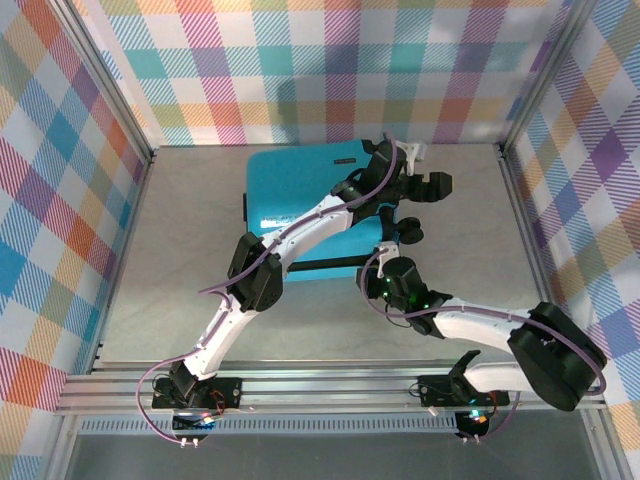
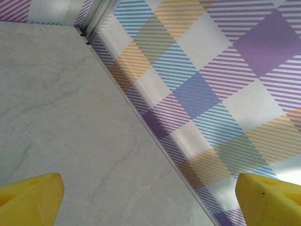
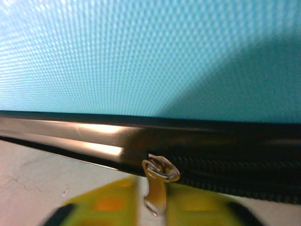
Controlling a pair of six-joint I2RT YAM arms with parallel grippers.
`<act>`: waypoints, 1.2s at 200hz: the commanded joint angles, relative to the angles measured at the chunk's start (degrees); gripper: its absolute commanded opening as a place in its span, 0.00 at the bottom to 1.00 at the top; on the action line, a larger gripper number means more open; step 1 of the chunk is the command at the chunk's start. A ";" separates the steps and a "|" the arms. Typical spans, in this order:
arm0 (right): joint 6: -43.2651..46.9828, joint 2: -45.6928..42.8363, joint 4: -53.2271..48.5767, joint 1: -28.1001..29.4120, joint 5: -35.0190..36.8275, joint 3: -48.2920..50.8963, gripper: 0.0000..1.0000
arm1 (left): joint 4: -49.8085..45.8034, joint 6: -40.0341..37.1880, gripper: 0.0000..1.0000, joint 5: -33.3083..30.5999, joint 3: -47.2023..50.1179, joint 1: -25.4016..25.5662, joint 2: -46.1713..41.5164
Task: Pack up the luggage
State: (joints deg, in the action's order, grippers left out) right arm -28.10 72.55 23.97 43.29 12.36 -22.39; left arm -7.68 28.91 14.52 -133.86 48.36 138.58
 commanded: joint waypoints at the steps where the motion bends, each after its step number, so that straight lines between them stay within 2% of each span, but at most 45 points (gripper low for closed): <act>1: -1.90 0.53 0.64 -0.49 2.00 -2.00 0.00 | -0.23 -0.34 0.94 0.38 1.06 0.34 -3.38; 55: -0.37 -6.00 -3.59 -0.49 4.08 3.44 0.00 | 1.94 0.42 0.94 1.57 1.10 0.35 -3.10; 86: 1.06 -8.80 -5.48 1.81 5.44 4.49 0.00 | 4.42 1.27 0.94 2.64 -0.34 0.68 -1.48; 145: 4.02 -2.51 -4.97 7.42 9.66 -0.39 0.00 | 7.91 3.58 0.94 5.77 -1.22 2.17 0.88; 170: 1.16 -8.26 -12.21 6.49 17.13 1.26 0.00 | 0.77 1.52 0.92 2.44 -2.38 2.53 1.07; 206: -4.98 -18.66 -25.88 1.37 20.75 2.77 0.00 | -12.14 -1.25 0.87 -5.59 -2.32 2.49 1.05; 221: -5.61 -19.08 -27.37 1.02 21.18 2.58 0.00 | -13.62 -2.07 0.86 -6.35 -1.40 2.36 1.01; 240: -5.44 -18.33 -28.96 0.58 21.47 2.29 0.00 | -13.46 -2.11 0.84 -4.40 0.09 1.76 0.98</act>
State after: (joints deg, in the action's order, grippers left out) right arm -30.76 54.41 0.69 46.28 24.97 -19.94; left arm -10.87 28.01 11.68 -135.28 50.65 139.13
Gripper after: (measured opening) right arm 0.054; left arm 0.851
